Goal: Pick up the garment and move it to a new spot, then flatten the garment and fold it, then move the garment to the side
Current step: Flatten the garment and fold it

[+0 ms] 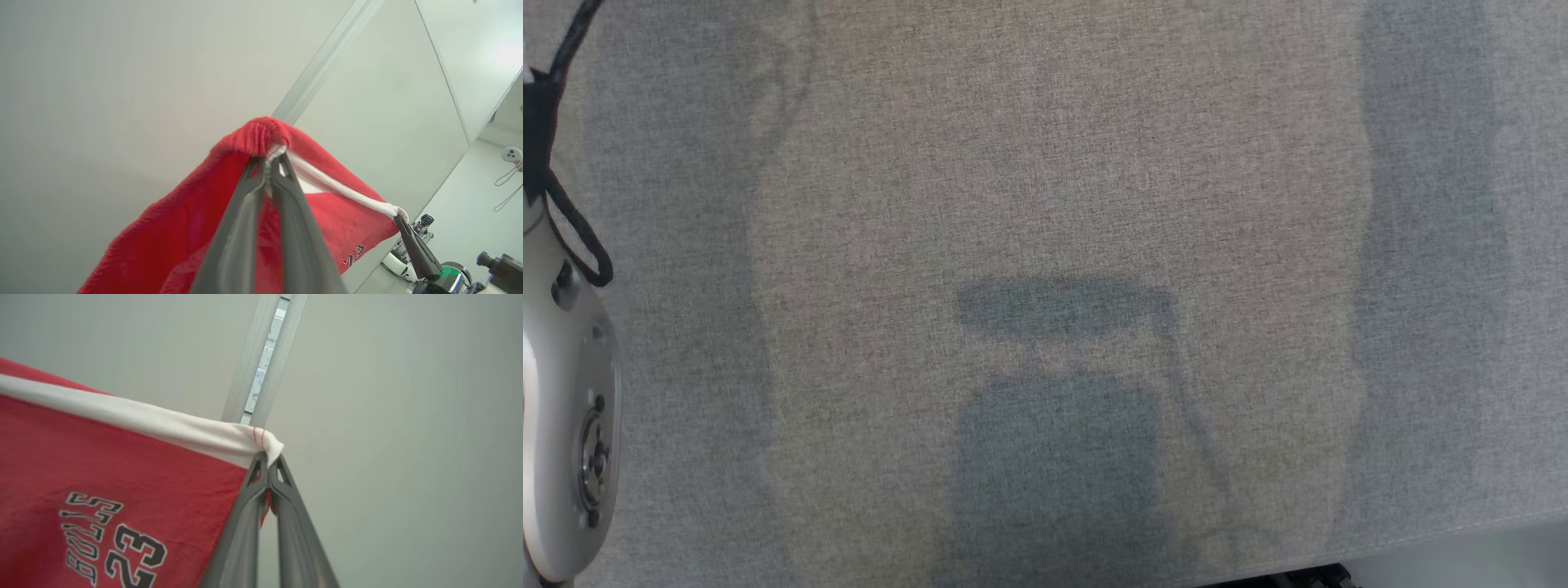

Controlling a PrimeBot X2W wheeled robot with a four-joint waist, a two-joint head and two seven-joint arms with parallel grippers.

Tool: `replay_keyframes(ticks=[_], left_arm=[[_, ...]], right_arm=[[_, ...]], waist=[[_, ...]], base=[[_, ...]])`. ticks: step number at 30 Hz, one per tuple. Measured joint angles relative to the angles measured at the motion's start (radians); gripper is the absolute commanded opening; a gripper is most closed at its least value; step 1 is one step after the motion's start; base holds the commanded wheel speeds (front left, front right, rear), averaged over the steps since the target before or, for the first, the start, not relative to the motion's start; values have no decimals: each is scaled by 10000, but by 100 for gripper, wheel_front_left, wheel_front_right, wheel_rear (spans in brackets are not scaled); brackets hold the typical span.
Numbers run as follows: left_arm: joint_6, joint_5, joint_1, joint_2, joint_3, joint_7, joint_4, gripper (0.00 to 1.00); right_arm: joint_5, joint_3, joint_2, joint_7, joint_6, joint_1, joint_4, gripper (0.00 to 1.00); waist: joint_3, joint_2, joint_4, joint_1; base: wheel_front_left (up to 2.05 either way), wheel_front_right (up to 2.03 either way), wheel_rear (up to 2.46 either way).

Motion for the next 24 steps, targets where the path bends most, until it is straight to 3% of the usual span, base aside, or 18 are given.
replay_keyframes(ticks=[5,9,16,24], left_arm=[[-290,144,-103,-29,-40,-796,-25,0],[-422,297,912,151,-713,-888,29,0],[-460,347,3914,600,-1745,-1588,-155,0],[-418,332,7284,1126,-3060,-1206,-355,0]], right_arm=[[-665,-105,128,-479,0,-271,113,0],[-698,882,109,-541,-2,413,612,0],[267,2788,-755,-456,-2,2404,780,0],[2255,4240,-2284,709,0,5109,-838,0]], waist=[[-60,0,49,-1],[-116,0,127,-1],[-412,0,255,-1],[-1246,0,439,-3]], base=[[0,0,0],[0,0,0],[0,0,0],[0,0,0]])
